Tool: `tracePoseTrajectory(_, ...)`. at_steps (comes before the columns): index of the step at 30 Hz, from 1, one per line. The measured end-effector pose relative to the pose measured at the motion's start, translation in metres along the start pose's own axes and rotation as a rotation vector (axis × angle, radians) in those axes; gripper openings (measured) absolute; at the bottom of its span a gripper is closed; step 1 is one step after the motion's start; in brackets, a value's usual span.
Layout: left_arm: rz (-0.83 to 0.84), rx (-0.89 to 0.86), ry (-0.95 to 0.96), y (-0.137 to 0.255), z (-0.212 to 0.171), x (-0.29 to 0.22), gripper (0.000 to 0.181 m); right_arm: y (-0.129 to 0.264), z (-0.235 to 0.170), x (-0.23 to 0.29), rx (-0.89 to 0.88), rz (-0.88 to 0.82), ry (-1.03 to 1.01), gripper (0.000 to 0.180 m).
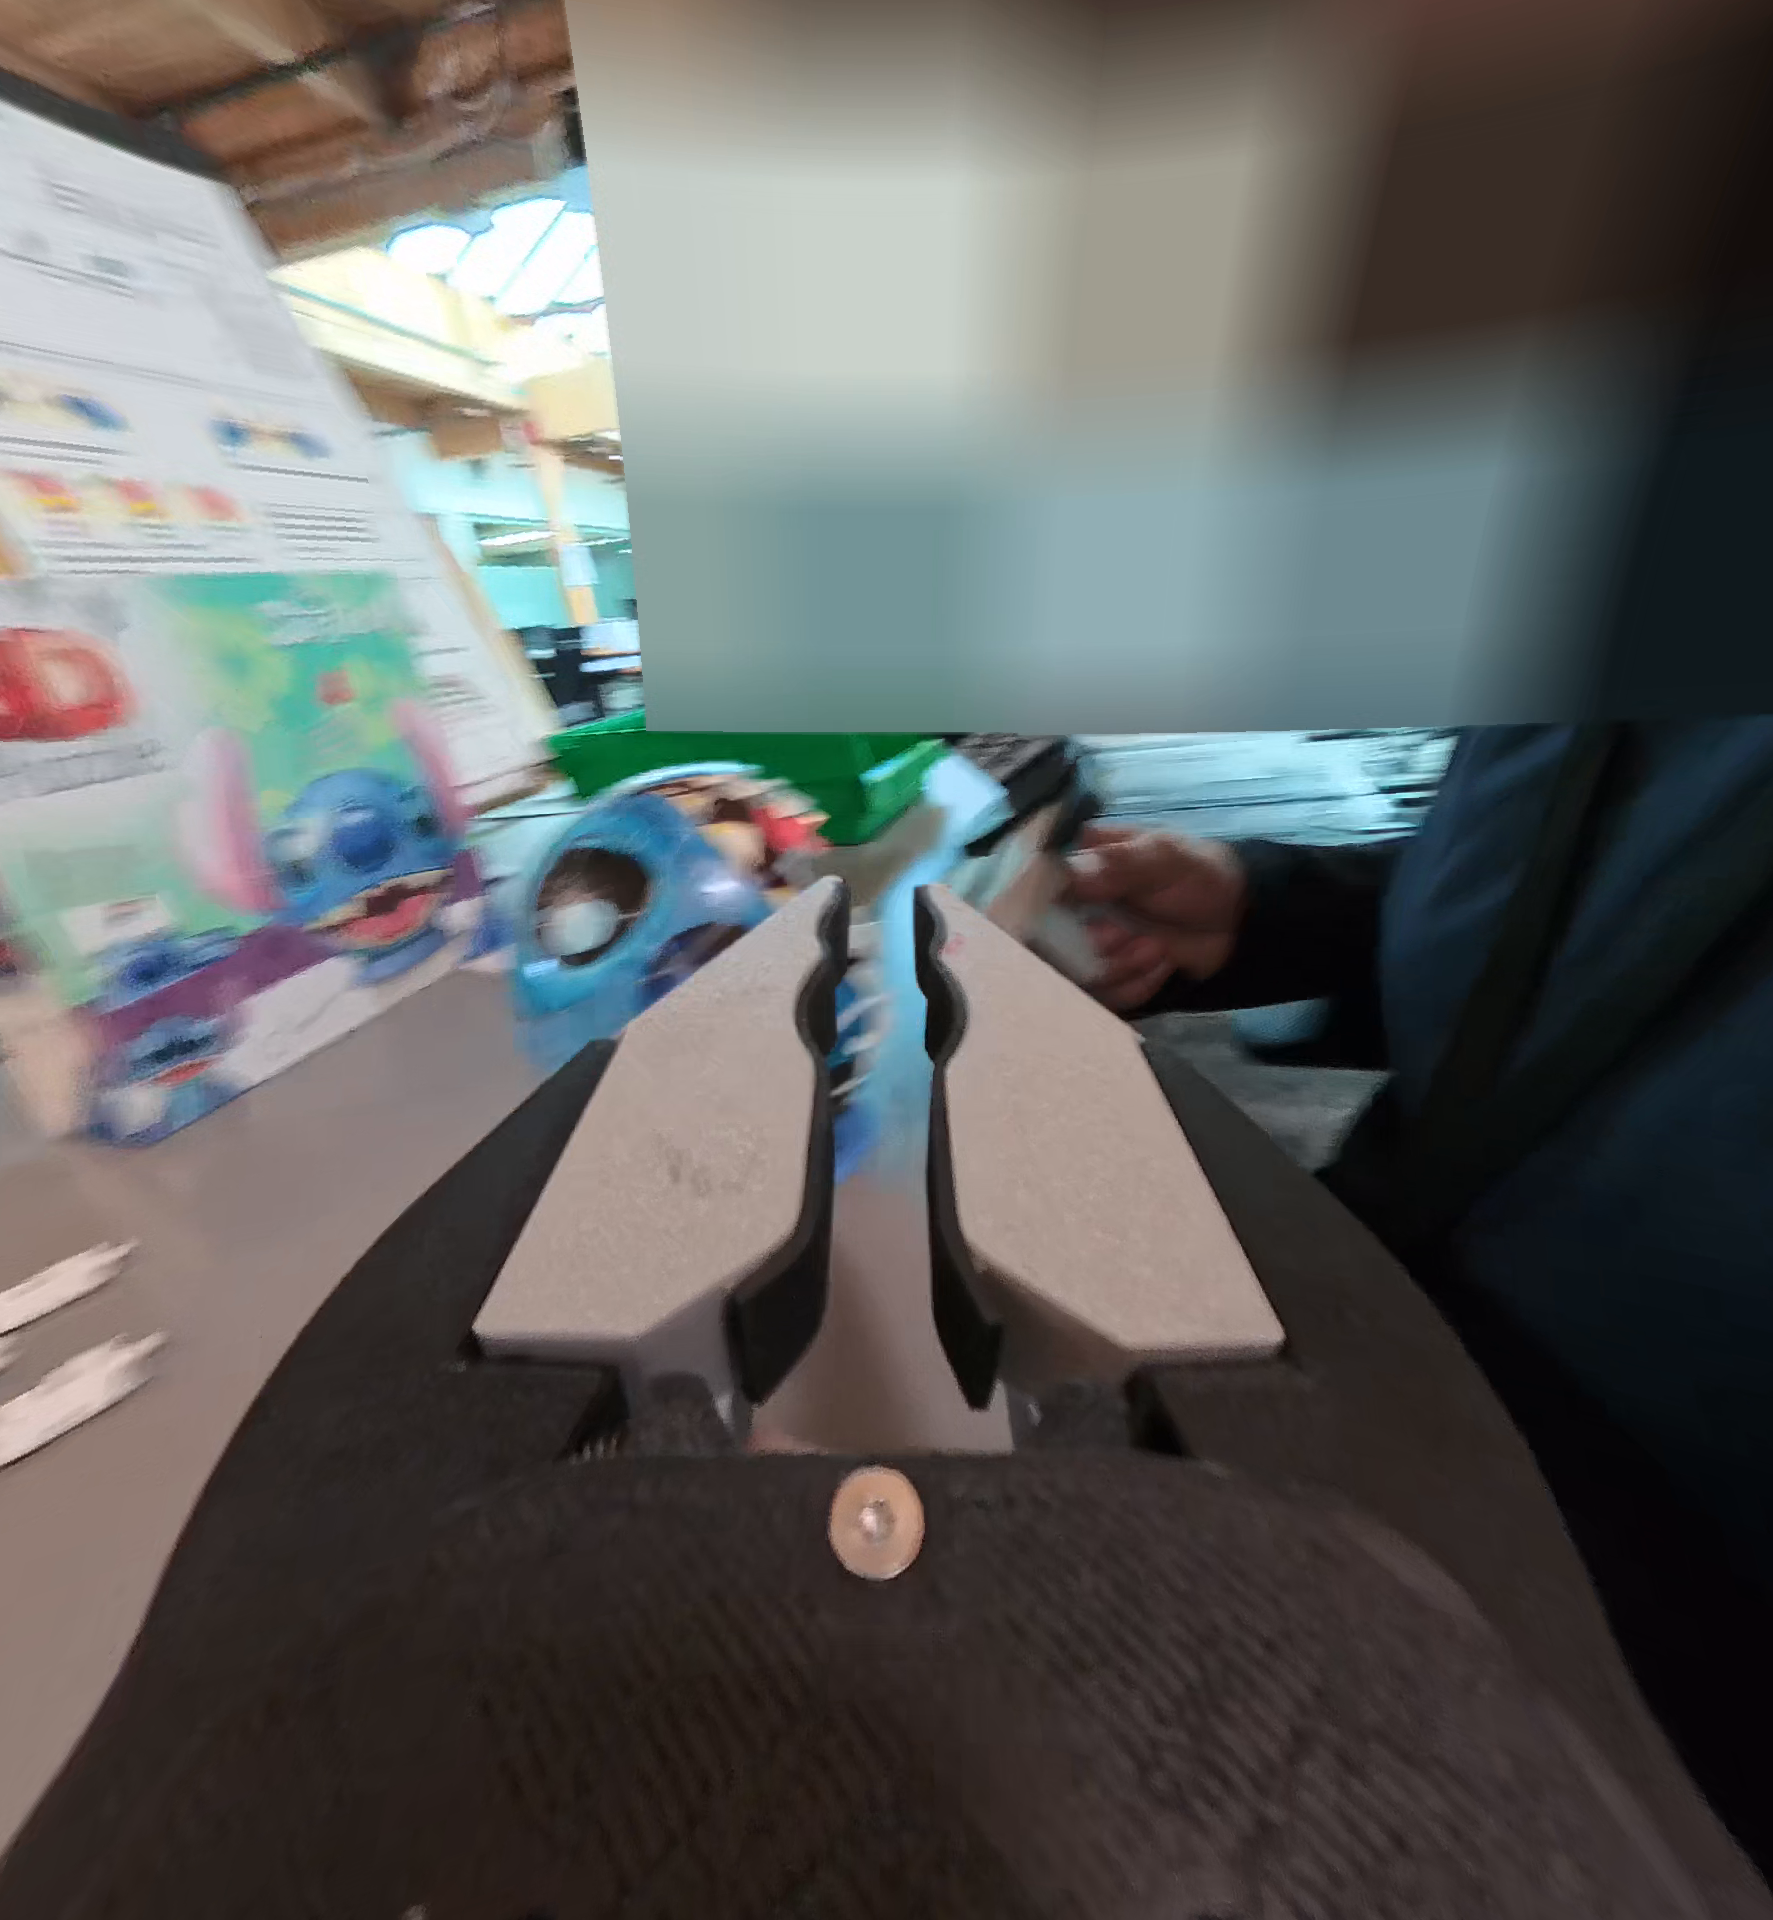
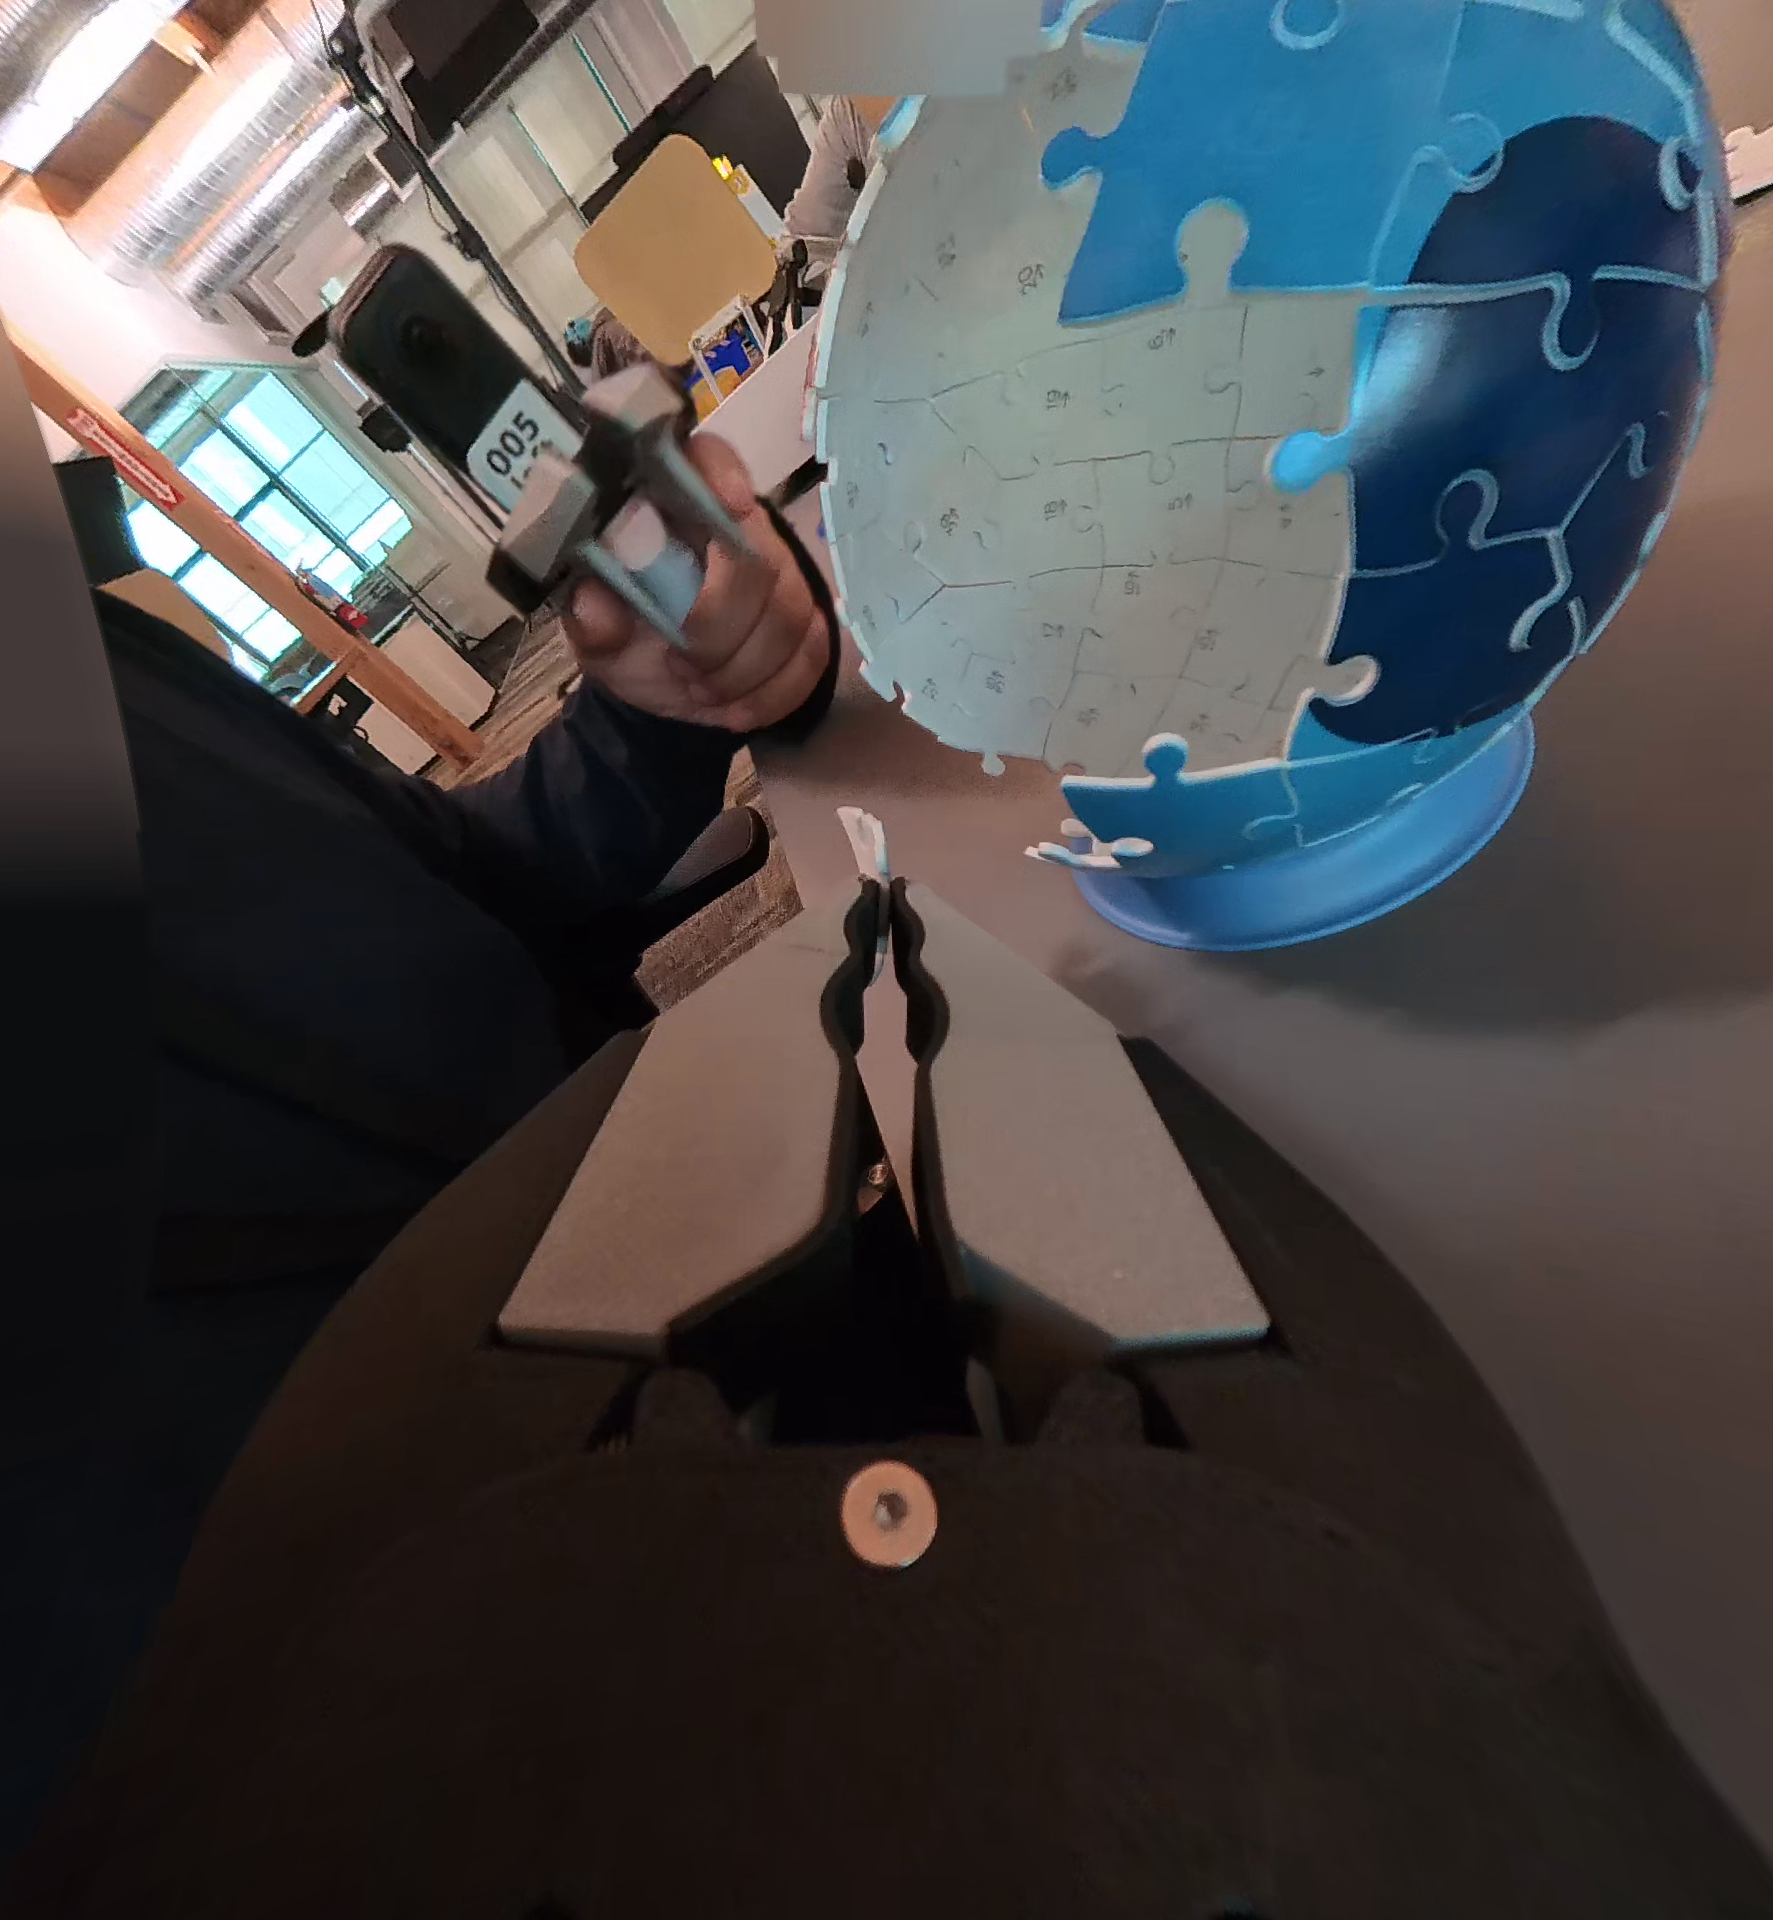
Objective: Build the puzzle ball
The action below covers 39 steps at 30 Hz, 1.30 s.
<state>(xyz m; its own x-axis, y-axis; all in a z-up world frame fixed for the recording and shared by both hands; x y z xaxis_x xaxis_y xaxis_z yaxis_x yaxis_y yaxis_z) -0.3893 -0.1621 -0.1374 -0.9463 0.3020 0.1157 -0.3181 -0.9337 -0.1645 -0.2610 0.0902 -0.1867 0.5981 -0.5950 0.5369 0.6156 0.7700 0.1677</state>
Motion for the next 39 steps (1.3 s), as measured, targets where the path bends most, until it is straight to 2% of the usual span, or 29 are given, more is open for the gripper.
tracePoseTrajectory(2,-0.037,0.052,-0.002,-0.017,-0.002,-0.012,0.010,0.002,0.001,0.000,-0.028,0.003,-0.015,0.000)
tracePoseTrajectory(5,-0.042,0.185,-0.037,-0.031,-0.005,-0.030,0.028,0.009,0.004,0.004,-0.195,0.072,-0.121,0.000)
tracePoseTrajectory(9,0.064,0.295,-0.035,-0.064,-0.011,-0.046,0.021,0.009,-0.002,0.005,-0.353,0.175,-0.295,0.000)
tracePoseTrajectory(13,0.151,0.380,-0.067,-0.074,-0.023,-0.051,0.019,-0.003,-0.005,0.023,-0.300,0.126,-0.188,0.000)
tracePoseTrajectory(16,0.118,0.353,-0.060,-0.073,-0.020,-0.056,0.019,-0.008,-0.004,0.034,-0.244,0.099,-0.102,0.000)
tracePoseTrajectory(20,0.106,0.366,-0.054,-0.071,-0.018,-0.053,0.019,-0.006,-0.004,0.036,-0.279,0.061,-0.099,0.000)
tracePoseTrajectory(24,0.143,0.461,-0.086,-0.075,-0.028,-0.048,0.021,-0.002,-0.003,0.037,-0.345,-0.026,-0.089,0.000)
tracePoseTrajectory(31,0.317,0.436,-0.465,-0.079,-0.023,-0.059,0.020,0.009,-0.006,0.037,-0.505,-0.016,-0.244,0.000)
tracePoseTrajectory(37,0.410,0.432,-0.738,-0.081,-0.027,-0.066,0.031,-0.006,-0.013,0.036,-0.466,0.080,-0.421,0.000)
tracePoseTrajectory(39,0.386,0.428,-0.820,-0.080,-0.029,-0.067,0.033,-0.009,-0.017,0.033,-0.451,0.094,-0.476,0.000)
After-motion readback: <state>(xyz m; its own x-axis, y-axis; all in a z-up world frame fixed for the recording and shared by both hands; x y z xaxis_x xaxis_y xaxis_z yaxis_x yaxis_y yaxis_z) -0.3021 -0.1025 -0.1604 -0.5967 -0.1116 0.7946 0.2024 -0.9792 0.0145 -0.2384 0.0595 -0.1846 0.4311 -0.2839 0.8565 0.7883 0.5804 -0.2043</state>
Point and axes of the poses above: each gripper's, where its closed fingertips meet, y back along the fingers, z out of its top, x = y × z across the jaws, the point moved 10 cm from there along y, back along the fingers
